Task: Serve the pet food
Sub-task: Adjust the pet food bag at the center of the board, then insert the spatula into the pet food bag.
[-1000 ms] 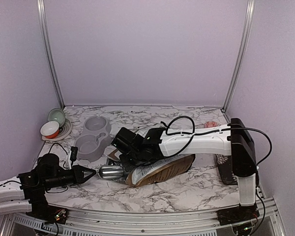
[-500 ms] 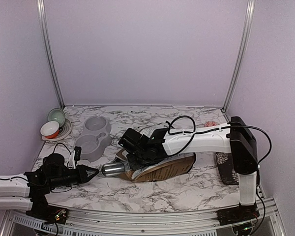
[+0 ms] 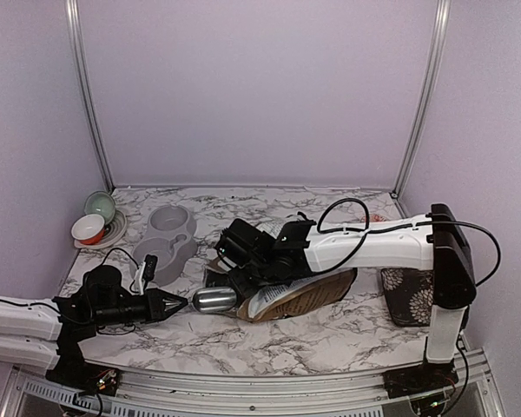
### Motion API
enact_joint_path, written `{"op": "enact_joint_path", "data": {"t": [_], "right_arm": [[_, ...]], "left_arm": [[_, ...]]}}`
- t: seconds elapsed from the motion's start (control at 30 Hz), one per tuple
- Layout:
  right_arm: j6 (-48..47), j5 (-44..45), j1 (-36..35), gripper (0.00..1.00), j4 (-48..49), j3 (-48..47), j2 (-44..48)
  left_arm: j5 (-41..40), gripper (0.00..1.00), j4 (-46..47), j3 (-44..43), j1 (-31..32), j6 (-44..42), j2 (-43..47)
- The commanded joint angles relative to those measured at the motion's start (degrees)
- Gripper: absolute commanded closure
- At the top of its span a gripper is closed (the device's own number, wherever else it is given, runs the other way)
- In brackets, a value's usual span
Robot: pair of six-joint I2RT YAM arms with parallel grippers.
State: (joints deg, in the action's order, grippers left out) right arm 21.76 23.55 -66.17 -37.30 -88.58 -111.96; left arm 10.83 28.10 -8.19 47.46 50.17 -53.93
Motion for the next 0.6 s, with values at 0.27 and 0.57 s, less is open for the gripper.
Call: {"op": "enact_joint_path", "data": {"t": [0.27,0.57], "right_arm": [[-4.97,-1.08,-8.82,1.00,-5.01,-9.60,1.08],[0.87,3.12,-9.28,1.00,-7.09,-13.80,-4.66]], "left_arm": [[3.32,1.00,0.08,4.69,1.58,3.41,6.07],[-1.59,1.00,-0.41,5.10,1.79,6.61,7.98]]}}
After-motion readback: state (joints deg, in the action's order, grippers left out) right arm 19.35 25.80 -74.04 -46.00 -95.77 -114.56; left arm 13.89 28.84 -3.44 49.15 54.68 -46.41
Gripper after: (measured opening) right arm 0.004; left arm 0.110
